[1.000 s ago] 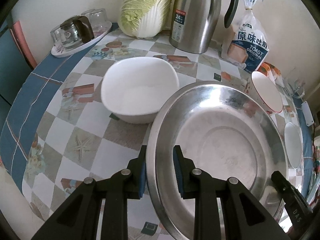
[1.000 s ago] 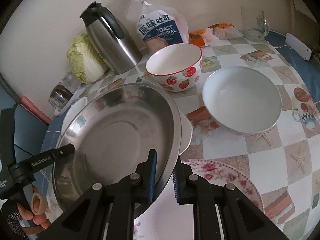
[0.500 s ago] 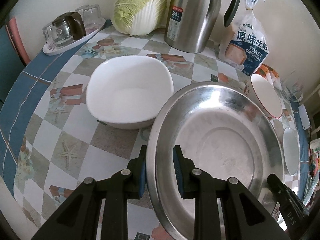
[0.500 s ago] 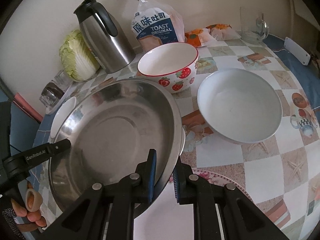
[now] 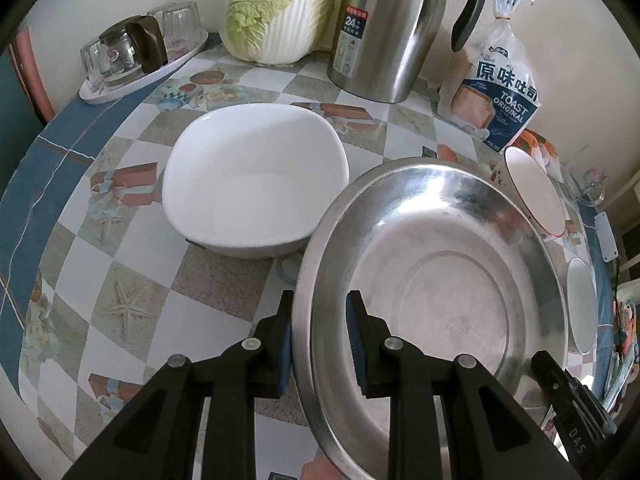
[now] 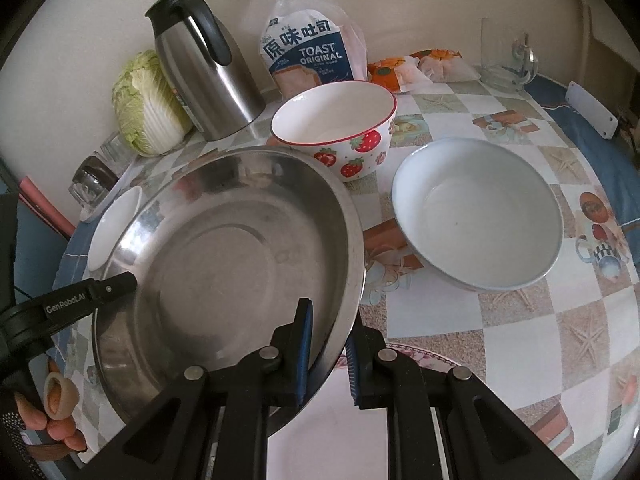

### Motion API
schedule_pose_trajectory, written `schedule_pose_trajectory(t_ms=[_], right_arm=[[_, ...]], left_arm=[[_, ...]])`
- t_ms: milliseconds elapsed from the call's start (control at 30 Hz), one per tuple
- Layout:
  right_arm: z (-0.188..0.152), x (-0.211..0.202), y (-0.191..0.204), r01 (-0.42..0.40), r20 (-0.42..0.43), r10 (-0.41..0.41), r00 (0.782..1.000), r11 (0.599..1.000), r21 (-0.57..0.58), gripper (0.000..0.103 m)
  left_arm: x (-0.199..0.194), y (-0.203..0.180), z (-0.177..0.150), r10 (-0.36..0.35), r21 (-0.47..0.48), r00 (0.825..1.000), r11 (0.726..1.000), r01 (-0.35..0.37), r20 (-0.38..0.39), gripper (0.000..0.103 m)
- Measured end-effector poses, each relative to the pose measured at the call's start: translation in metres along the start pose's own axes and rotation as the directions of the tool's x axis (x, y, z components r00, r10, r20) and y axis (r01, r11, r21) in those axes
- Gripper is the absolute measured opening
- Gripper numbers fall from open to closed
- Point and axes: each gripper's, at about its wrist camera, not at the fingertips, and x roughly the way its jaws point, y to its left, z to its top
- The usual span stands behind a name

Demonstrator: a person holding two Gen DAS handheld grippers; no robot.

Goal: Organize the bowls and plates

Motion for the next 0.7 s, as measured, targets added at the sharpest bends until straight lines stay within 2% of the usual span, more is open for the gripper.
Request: schedule_pose_trajectory(t_ms=[267,700], right_arm=[[-0.0004,-0.0010,0.0027,0.029,0.010,-0.029,1.000,0.999,-0.016,0.016],[-0.0005,-0.0015,0.0006,0.026,0.002,-0.026,1.000,1.000,0.002,0.018]], left_arm=[[0.0046,-0.0016,-0.0018,-0.006,0.009,1.000,1.000,0.006,-0.013,0.026],[0.0048,-0.0008,-0.0030,-0.025,0.006,0.999,1.000,0.025,-0.033,0.026]])
